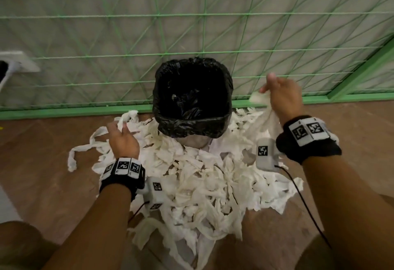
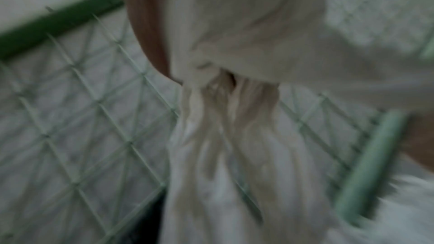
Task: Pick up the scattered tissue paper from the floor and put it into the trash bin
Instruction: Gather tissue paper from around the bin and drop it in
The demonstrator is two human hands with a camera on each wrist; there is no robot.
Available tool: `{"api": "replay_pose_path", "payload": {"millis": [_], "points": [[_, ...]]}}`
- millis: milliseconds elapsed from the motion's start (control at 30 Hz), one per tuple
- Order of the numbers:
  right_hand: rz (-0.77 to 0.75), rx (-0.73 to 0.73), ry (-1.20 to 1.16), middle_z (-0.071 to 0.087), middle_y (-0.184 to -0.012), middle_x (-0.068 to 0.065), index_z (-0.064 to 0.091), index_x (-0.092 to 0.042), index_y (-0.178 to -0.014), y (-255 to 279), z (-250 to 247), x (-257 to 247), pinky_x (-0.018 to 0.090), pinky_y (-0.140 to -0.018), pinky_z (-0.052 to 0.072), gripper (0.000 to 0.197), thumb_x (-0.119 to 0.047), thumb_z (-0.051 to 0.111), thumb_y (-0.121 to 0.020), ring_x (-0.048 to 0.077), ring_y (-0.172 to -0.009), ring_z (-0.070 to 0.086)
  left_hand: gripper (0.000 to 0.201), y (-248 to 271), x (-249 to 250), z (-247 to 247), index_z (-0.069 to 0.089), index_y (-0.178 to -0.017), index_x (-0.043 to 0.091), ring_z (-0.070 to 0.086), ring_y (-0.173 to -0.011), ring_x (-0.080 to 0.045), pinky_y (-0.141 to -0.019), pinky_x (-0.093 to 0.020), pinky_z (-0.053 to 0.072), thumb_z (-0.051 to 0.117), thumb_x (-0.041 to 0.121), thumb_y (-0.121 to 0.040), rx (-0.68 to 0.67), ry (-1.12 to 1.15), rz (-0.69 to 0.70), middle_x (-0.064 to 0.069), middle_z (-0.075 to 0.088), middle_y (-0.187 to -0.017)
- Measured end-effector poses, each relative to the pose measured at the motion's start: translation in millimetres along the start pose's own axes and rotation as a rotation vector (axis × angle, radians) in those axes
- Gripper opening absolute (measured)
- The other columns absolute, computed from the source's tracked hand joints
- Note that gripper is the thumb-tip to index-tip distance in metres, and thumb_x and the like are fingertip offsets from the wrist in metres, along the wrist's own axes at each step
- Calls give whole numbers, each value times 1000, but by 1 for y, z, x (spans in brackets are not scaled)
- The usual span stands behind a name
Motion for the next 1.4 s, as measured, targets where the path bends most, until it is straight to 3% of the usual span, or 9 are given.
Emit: {"api": "replay_pose_path", "payload": {"millis": [100,233,367,500,700,1000,1067,1167,1400], "points": [[-82,24,-144,41,-57,0,53,-16,-59,-2,-21,-77,23,-50,29,44,-48,54,-89,12,-52,36,34,-6,-14,10,54,-126,2,50,-122,-42,-100,-41,39,38,21,-102,-151,-196,-22,-29,54,-129],[-314,-4,-367,42,-68,8,54,-13,-68,-3,-40,-190,28,-59,36,19,-24,63,-80,18,-64,42,67,20,-55,26,45,-138,3,38,-134,-43,-110,-46,33,44,53,-93,-451,-642,-222,-26,41,-146],[-487,-95,-165,32,-66,-15,29,-24,-66,5,2,-254,28,-57,28,28,-23,42,-90,-12,-58,40,92,44,-92,33,24,-150,13,39,-135,-42,-109,-49,38,59,62,-80,-600,-815,-251,-20,37,-151],[-418,-214,-32,39,-59,-2,41,-21,-56,4,79,-230,29,-62,30,35,-26,47,-90,8,-54,38,86,54,-109,37,9,-153,10,33,-140,-37,-114,-42,32,59,38,-89,-647,-1089,-128,-18,33,-153],[-392,-670,452,67,-105,17,64,1,-101,42,176,-137,38,-86,50,37,-34,59,-91,31,-98,62,43,64,-124,31,47,-135,8,42,-132,-34,-110,-41,37,51,19,-94,-705,-1331,-64,-18,41,-144],[50,365,-160,53,-72,-2,57,-12,-81,29,20,-5,30,-70,41,8,-11,52,-87,19,-77,51,79,48,-112,36,11,-150,34,48,-122,-40,-98,-48,41,58,47,-88,-527,-910,14,-17,51,-131],[215,235,50,60,-81,9,55,-8,-84,47,40,65,30,-67,38,12,-13,47,-91,28,-83,56,57,50,-113,49,36,-144,31,51,-120,-37,-100,-45,43,57,33,-91,-605,-967,90,-14,53,-130],[279,-364,380,61,-112,17,58,-14,-111,96,120,156,30,-79,42,21,-21,55,-90,32,-99,59,26,53,-105,57,67,-111,9,59,-111,-32,-97,-37,48,54,11,-89,-614,-1076,201,-16,61,-120],[7,-774,520,32,-140,9,32,-42,-144,163,189,182,42,-106,42,61,-47,55,-88,30,-126,45,40,31,-45,33,51,-118,2,43,-121,-47,-100,-53,37,34,33,-101,-456,-885,131,-28,48,-124]]}}
Point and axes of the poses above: each hand's wrist, its own y-axis away from the middle knuckle, its own z-axis out of the palm, x = y × z, the point moved 10 cm from there along -y, towards the middle knuckle
